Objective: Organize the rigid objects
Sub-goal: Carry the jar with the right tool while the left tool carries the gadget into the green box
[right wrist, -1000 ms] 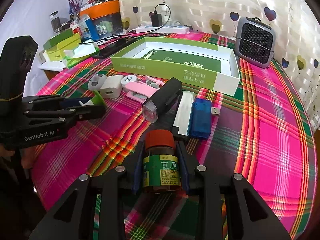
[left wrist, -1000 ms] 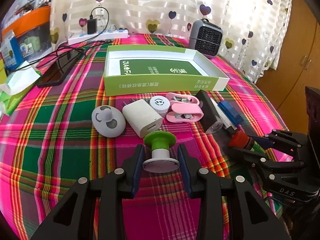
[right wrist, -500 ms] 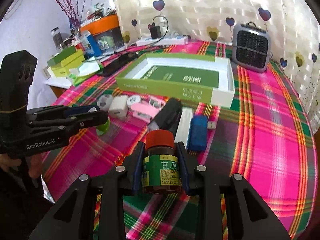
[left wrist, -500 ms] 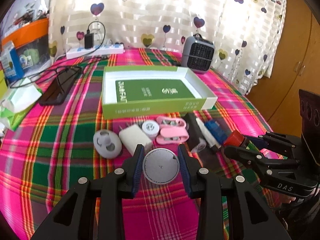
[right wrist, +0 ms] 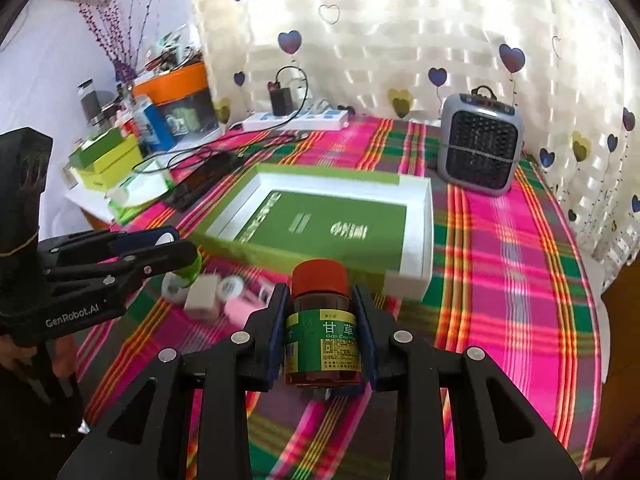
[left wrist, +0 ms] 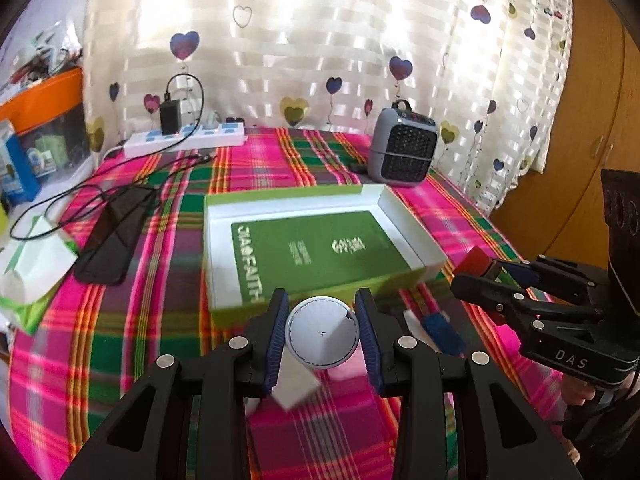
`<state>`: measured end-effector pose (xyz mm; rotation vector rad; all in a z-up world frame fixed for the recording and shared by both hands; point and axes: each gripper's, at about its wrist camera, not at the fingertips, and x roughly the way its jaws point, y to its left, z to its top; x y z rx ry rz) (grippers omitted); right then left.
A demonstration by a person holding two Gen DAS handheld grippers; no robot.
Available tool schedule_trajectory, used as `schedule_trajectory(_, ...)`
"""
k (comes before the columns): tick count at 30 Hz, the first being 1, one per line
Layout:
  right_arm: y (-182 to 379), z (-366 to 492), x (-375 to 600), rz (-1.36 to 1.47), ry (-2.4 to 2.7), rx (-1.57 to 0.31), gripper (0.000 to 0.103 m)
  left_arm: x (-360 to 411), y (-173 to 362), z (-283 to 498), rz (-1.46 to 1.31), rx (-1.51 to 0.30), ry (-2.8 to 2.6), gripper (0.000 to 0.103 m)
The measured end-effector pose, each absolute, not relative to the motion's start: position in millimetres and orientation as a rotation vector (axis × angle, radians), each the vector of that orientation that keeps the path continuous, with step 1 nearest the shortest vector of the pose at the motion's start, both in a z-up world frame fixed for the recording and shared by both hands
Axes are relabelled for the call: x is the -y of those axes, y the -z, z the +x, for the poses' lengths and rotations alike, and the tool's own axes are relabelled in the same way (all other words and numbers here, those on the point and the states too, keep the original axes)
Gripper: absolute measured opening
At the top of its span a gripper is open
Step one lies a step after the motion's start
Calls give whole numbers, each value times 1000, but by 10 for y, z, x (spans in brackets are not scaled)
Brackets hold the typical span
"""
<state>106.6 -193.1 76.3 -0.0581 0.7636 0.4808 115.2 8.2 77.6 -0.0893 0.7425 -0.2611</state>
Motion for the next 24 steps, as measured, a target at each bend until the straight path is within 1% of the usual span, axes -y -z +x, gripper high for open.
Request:
schedule_trajectory(10,-775,1660,1875,-84,-413,-788,33,-99,-722,1725,-86,-774,249,33)
schedule_trajectory(24,-504,2387,1853,-77,-328,-855,33,-90,-449,2394,-62,-841,215,33)
